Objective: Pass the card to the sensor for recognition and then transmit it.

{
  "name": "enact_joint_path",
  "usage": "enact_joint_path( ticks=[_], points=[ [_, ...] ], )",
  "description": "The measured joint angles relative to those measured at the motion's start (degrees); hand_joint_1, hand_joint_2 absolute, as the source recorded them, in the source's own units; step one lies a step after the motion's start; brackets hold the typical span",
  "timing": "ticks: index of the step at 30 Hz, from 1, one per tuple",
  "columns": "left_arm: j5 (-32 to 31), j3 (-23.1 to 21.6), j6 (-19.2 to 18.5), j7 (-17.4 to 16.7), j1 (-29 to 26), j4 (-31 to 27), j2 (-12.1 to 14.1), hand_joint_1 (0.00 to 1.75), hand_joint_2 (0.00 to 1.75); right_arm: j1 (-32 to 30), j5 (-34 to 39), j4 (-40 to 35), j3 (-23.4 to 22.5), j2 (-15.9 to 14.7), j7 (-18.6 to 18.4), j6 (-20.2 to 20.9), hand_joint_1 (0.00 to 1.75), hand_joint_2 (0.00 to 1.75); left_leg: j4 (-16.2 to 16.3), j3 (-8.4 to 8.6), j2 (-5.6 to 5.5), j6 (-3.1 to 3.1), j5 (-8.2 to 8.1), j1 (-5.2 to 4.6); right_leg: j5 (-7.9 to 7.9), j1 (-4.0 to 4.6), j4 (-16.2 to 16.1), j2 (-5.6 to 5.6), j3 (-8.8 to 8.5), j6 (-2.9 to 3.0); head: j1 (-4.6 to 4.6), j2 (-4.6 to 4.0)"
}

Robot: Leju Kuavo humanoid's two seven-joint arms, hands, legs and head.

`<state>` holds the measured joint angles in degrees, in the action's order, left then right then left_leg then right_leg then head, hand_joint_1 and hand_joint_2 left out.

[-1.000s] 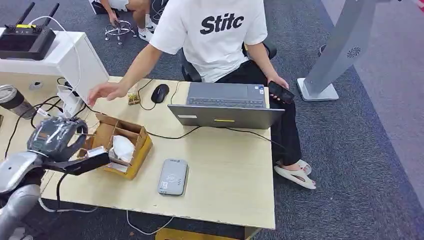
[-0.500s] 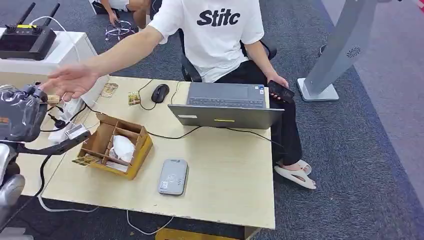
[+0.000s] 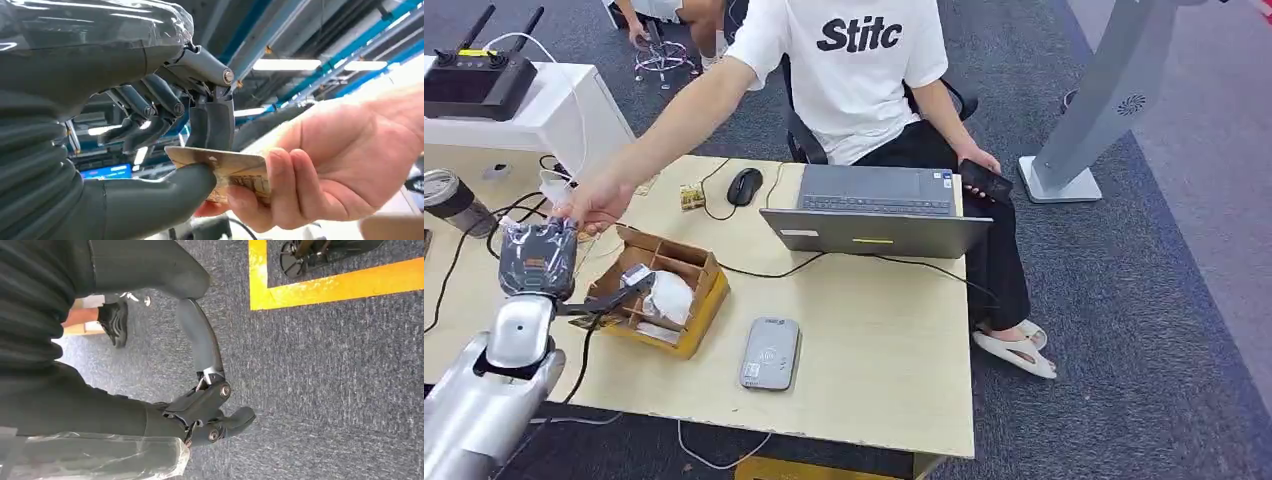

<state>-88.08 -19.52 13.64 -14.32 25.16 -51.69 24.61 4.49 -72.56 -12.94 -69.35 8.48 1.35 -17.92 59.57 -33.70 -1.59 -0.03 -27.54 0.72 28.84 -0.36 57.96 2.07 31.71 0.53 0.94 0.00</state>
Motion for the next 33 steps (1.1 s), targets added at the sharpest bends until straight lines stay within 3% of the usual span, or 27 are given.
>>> enact_joint_path(
  ticks=[1,2,15,17,18,20,23,26,27,33],
  points=[
    [0.0,-0.02,0.56,0.07,0.42,1.17,-0.55,0.0,1.75,0.0,0.0,0.0,0.0,-0.02,-0.09,0.0,0.0,1.75,0.0,0.0,0.0,0.0,0.0,0.0,0.0,0.0,0.0,0.0,0.01,0.0,-0.02,0.0],
    [0.0,-0.07,1.27,-0.02,0.93,2.18,-1.13,0.0,0.0,0.0,0.0,0.0,0.0,-0.07,-0.15,0.0,0.0,1.75,0.0,-0.01,0.0,0.0,0.0,0.0,0.0,0.0,0.0,0.01,0.01,0.0,0.0,0.0],
    [0.04,1.16,4.65,0.37,4.67,5.98,-4.78,0.0,0.0,-0.08,0.57,0.02,0.0,-0.22,-0.11,-0.35,0.0,1.75,0.0,-0.02,0.01,0.0,0.0,0.01,0.0,0.0,0.01,0.01,0.02,0.0,0.0,0.0],
    [1.3,1.95,6.3,1.89,4.71,5.96,-5.22,0.0,0.0,-0.09,0.63,0.02,0.0,-0.22,-0.06,-0.63,0.0,1.75,0.0,-0.02,0.01,0.0,0.0,0.01,0.0,0.0,0.01,0.01,0.03,0.0,0.0,0.0],
    [3.6,2.8,7.59,3.7,4.65,5.79,-5.6,0.0,0.0,-0.1,0.77,0.02,0.0,-0.22,-0.06,-0.77,0.0,1.75,0.0,-0.03,0.01,0.0,0.0,0.01,0.0,0.0,0.01,0.01,0.04,0.0,0.0,0.0],
    [16.22,5.71,8.46,11.97,3.63,2.96,-7.41,0.0,0.0,-0.14,1.13,0.02,0.0,-0.22,0.11,-0.92,0.0,1.75,0.0,-0.04,0.01,0.0,0.0,0.0,0.0,0.0,0.0,0.01,0.03,0.0,-0.02,0.0],
    [32.78,8.72,4.74,21.71,0.28,-4.43,-10.73,0.0,0.0,-0.17,1.57,0.02,-0.07,-0.2,0.64,-0.94,0.0,1.75,0.0,-0.04,0.01,0.02,-0.02,-0.04,0.0,-0.02,-0.01,0.02,0.01,-0.01,0.02,0.0],
    [38.43,8.74,2.42,25.05,-5.0,-12.74,-13.4,0.0,0.0,-0.21,1.84,0.04,-0.26,-0.2,0.77,-0.98,0.0,1.75,0.0,-0.05,0.07,0.08,-0.08,-0.07,0.02,-0.04,-0.03,0.07,0.01,-0.03,-0.04,0.0],
    [40.13,8.74,2.27,26.08,-7.82,-17.5,-14.69,0.0,1.75,-0.23,2.12,0.07,-0.35,-0.2,1.09,-0.98,0.0,1.75,0.0,-0.04,0.17,0.12,-0.12,-0.09,0.02,-0.07,-0.03,0.19,0.04,-0.03,0.02,0.0],
    [47.7,7.17,3.69,31.01,-18.45,-33.38,-17.44,0.0,1.75,-0.65,3.63,0.07,-1.16,-0.2,2.03,-1.7,0.0,1.75,0.01,-0.09,0.2,0.16,-0.16,-0.07,0.07,-0.06,-0.05,0.17,0.11,-0.07,0.0,0.0]
  ],
)
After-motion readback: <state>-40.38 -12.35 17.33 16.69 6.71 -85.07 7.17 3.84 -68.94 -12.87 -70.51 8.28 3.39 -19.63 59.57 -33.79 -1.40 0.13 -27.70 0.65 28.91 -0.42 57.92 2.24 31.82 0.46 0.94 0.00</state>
